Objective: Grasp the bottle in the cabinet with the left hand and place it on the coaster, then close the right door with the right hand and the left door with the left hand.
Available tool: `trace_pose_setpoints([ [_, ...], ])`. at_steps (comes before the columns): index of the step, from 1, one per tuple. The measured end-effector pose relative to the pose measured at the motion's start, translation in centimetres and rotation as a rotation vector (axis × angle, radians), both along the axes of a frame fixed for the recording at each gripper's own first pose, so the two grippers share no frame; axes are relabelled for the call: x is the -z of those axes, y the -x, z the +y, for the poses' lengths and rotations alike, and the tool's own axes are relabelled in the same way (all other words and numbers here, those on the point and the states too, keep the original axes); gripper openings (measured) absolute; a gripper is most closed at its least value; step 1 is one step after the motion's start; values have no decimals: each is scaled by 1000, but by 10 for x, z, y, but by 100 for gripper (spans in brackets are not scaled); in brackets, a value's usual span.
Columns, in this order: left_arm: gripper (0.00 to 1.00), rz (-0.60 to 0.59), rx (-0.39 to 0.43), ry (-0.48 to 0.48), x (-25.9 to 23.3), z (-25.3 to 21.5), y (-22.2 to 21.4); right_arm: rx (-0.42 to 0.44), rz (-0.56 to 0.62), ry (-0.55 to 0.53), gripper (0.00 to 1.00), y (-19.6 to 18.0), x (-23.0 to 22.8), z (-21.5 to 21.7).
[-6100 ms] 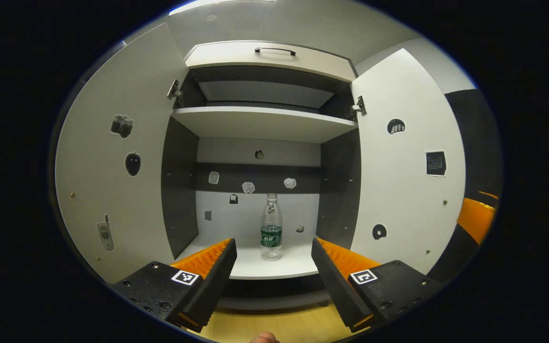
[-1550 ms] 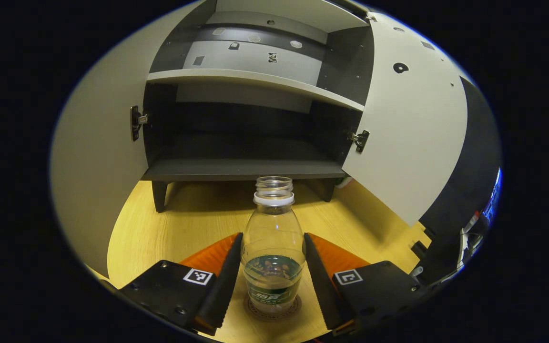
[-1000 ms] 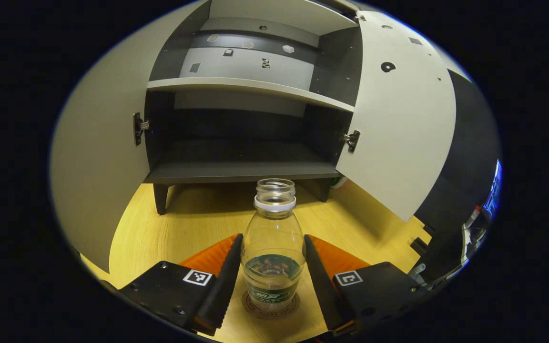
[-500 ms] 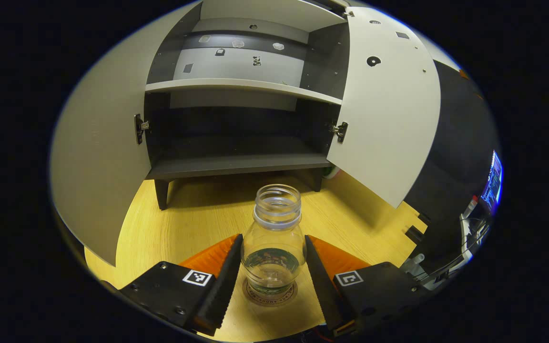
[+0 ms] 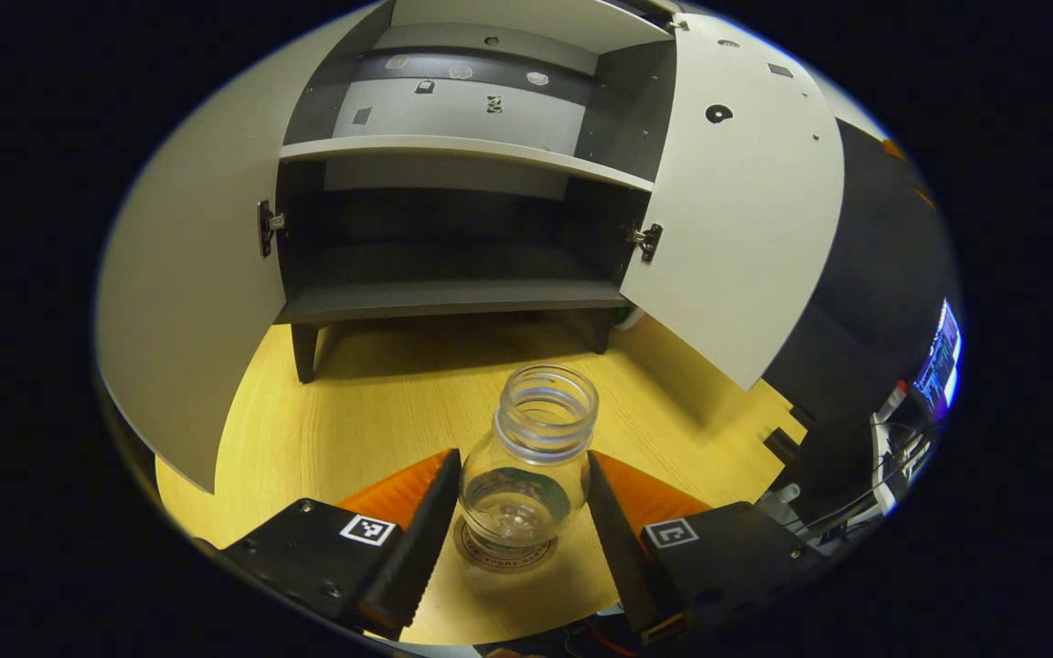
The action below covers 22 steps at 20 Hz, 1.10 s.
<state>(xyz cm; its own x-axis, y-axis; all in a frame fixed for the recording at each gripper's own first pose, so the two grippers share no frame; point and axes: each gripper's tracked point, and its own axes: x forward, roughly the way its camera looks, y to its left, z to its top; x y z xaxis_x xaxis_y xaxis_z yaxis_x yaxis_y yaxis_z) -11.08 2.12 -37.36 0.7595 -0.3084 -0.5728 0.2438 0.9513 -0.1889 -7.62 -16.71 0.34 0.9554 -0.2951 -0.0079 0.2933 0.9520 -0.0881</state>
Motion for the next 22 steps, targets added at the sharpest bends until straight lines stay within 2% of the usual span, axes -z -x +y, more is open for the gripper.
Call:
trace_pose_setpoints([
  [1,84,2,-1,3,-1,-1,0,1,3,0,100,-1,1,0],
  [2,84,6,1,7,-1,-3,1,2,4,1,96,-1,2,0],
  [10,85,-6,2,6,-11,-5,-1,5,15,-9,96,-4,10,-3],
  [12,85,-12,3,6,-18,-5,-2,4,17,-11,100,-6,11,-2],
  [14,85,-32,5,13,-32,-6,-3,0,23,-13,96,-7,14,-3],
  [16,85,-69,2,23,-54,-7,-7,-1,24,-17,100,-11,16,-3],
  [22,85,-208,-16,68,-133,-13,-27,-31,23,-54,100,-24,22,-2],
])
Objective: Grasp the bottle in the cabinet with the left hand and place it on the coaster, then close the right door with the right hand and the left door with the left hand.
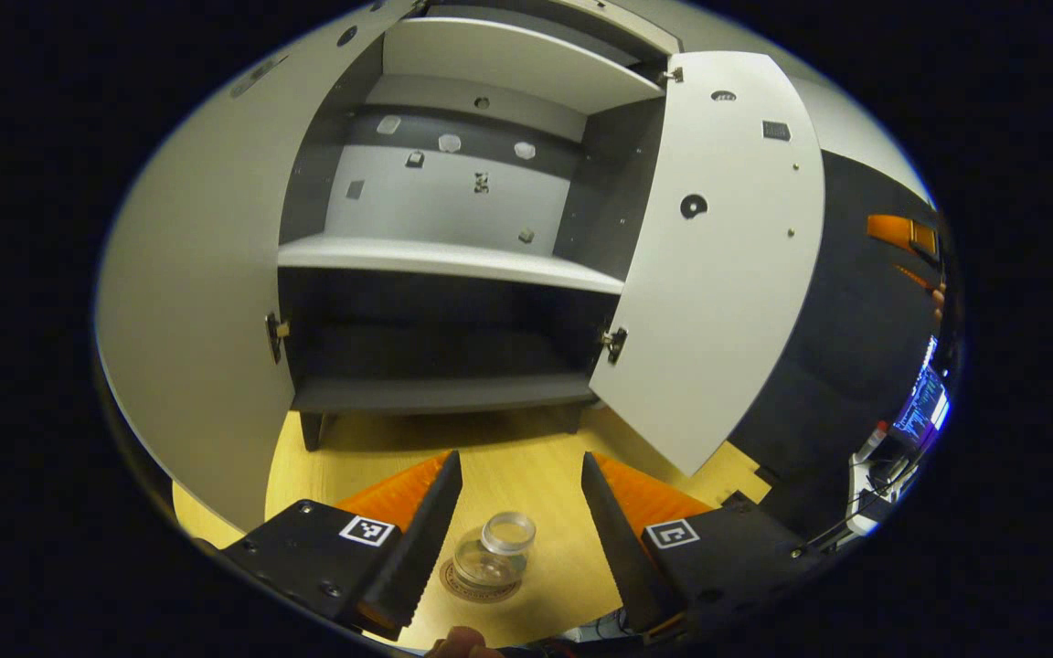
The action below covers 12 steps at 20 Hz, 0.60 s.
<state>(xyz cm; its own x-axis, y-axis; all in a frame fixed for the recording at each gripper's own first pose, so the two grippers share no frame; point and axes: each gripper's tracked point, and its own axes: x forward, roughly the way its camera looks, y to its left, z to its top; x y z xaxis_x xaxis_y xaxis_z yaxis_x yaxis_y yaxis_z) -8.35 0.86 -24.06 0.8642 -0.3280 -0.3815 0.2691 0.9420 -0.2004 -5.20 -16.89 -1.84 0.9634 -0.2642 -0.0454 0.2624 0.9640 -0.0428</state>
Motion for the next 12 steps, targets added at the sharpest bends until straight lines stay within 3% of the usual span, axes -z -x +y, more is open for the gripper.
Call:
trace_pose_setpoints([
  [3,84,-84,-28,-10,-46,4,-16,-44,0,-14,100,-13,3,9],
  [4,89,-107,-43,-23,-58,6,-22,-63,2,-15,96,-20,5,12],
  [7,94,-171,-90,-29,-97,13,-36,-105,2,-2,100,-36,8,21],
  [12,96,-207,-160,-59,-127,25,-41,-175,21,10,100,-57,16,38],
])
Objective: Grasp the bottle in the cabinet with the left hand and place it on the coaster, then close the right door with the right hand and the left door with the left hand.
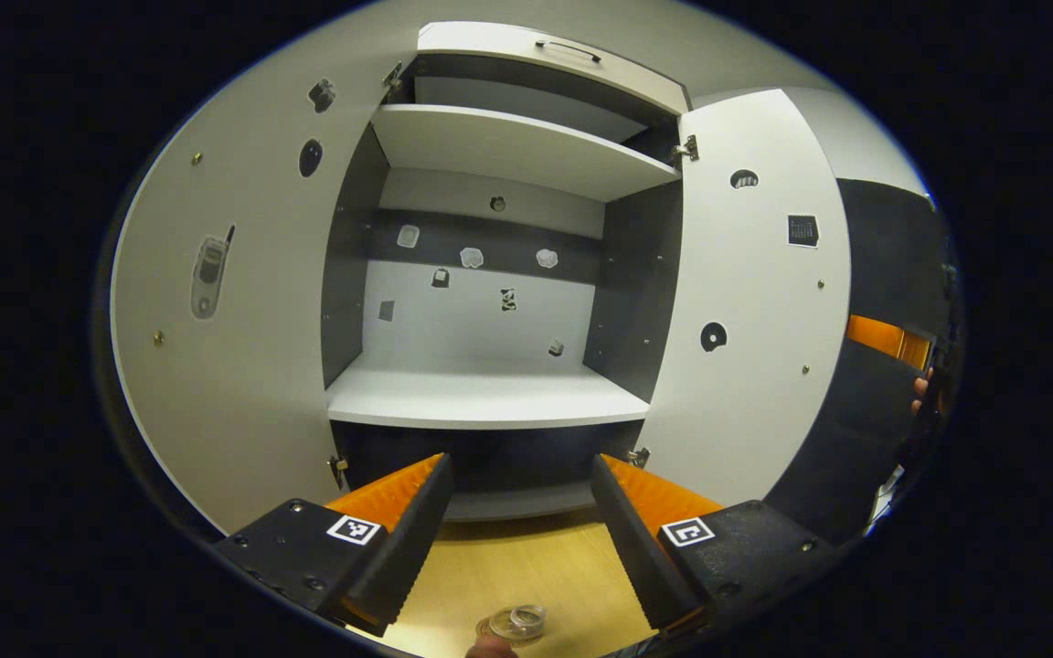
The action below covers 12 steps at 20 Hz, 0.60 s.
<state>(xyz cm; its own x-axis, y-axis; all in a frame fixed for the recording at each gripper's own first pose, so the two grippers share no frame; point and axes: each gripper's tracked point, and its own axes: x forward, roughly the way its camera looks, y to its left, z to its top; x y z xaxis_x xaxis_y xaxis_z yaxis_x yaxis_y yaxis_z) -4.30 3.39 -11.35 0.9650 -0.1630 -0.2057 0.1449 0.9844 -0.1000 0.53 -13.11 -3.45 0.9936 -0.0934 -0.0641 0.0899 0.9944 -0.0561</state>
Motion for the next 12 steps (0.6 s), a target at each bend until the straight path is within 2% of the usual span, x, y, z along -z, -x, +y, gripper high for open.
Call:
trace_pose_setpoints([
  [2,96,-4,-13,-2,-6,1,1,-1,-2,21,99,-3,1,-1],
  [3,96,-9,-18,1,-9,3,3,-10,-6,24,93,-4,-1,0],
  [4,96,-13,-23,6,-11,3,3,-20,-1,23,96,-5,0,2],
  [8,96,-18,-36,7,-12,7,6,-48,6,25,93,-5,0,8],
  [10,96,-18,-40,7,-12,9,5,-44,4,26,96,-5,0,8],
  [12,96,-19,-42,14,-13,10,3,-50,6,19,93,-4,1,10],
])
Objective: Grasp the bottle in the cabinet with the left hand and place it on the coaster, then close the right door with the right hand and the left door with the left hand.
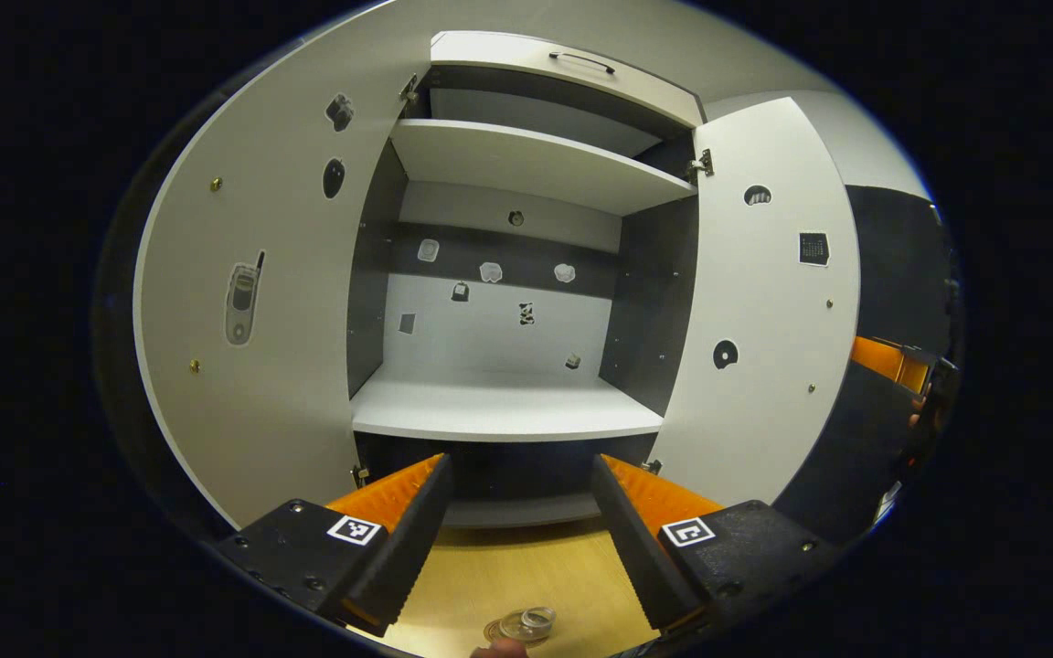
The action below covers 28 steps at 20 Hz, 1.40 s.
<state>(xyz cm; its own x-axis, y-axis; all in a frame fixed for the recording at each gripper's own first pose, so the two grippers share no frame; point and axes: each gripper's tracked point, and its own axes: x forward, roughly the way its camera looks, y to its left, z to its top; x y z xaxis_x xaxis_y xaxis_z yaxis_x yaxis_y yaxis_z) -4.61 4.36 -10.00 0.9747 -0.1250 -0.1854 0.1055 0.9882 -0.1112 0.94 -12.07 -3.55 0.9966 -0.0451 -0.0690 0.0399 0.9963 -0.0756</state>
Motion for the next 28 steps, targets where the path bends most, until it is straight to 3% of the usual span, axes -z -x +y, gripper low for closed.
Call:
trace_pose_setpoints([
  [2,96,-2,-4,4,-3,1,1,-20,4,-7,99,0,1,5],
  [3,96,-6,-6,4,-4,2,2,-32,4,-9,96,0,1,10],
  [15,96,-11,-83,0,-5,30,8,-191,24,-58,99,-4,7,74],
  [16,96,-12,-89,1,-5,32,10,-201,25,-62,93,-5,7,78],
  [20,96,-16,-118,-9,-8,43,17,-245,30,-75,96,-10,9,101],
  [21,96,-19,-126,-9,-9,46,19,-256,31,-78,93,-12,10,106],
  [24,92,-26,-158,-13,-11,57,25,-290,30,-85,99,-19,12,126],
  [25,96,-27,-171,-17,-12,61,28,-301,31,-89,99,-21,13,132],
  [28,96,-30,-206,-21,-13,73,38,-359,44,-114,96,-30,17,155],
])
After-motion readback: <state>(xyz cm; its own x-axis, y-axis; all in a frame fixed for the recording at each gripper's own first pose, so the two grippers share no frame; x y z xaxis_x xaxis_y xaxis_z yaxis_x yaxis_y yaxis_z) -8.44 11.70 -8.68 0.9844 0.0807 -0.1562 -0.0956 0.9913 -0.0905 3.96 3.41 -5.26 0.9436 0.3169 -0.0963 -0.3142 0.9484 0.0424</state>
